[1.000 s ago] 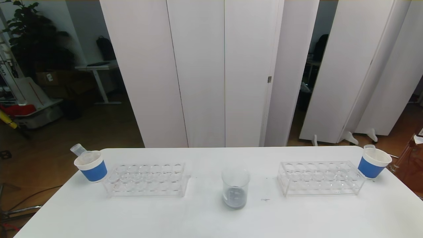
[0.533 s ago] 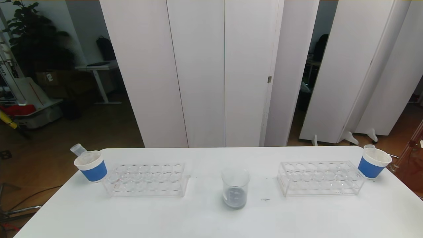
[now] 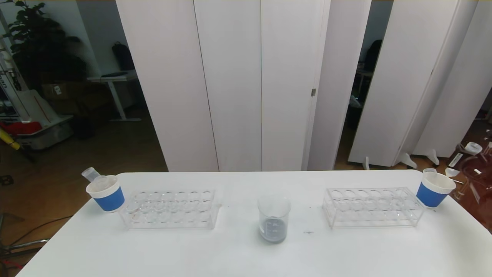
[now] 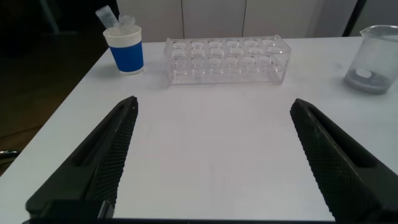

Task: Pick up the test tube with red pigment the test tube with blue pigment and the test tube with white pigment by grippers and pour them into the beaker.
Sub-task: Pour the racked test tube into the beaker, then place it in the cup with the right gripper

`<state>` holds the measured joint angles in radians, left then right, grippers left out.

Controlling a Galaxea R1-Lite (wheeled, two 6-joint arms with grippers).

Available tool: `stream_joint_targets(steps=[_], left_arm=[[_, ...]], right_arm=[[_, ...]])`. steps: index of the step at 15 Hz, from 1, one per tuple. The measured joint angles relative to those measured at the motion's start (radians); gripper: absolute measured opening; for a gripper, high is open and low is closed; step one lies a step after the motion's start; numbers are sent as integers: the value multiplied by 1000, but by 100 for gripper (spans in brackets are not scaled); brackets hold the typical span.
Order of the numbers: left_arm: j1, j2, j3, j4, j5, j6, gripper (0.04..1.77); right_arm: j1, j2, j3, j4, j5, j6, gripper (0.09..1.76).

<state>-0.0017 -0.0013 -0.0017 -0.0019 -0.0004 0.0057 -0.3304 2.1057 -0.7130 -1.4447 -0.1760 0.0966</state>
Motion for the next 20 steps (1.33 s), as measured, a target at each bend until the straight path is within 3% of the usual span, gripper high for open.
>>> stream_joint_targets(steps=[3, 14, 15, 17, 18, 20], left_arm=[[0, 0, 0, 0, 0, 0, 175], [0, 0, 0, 0, 0, 0, 175], [0, 0, 0, 0, 0, 0, 175], [0, 0, 0, 0, 0, 0, 175], [0, 0, 0, 0, 0, 0, 175], [0, 0, 0, 0, 0, 0, 175]], right_arm=[[34, 47, 3, 0, -55, 16, 58], [36, 85, 49, 5, -57, 13, 61], [32, 85, 49, 5, -57, 11, 80], [25, 84, 49, 5, -56, 11, 147], [24, 83, 49, 5, -57, 11, 169], [24, 77, 47, 4, -56, 11, 175]])
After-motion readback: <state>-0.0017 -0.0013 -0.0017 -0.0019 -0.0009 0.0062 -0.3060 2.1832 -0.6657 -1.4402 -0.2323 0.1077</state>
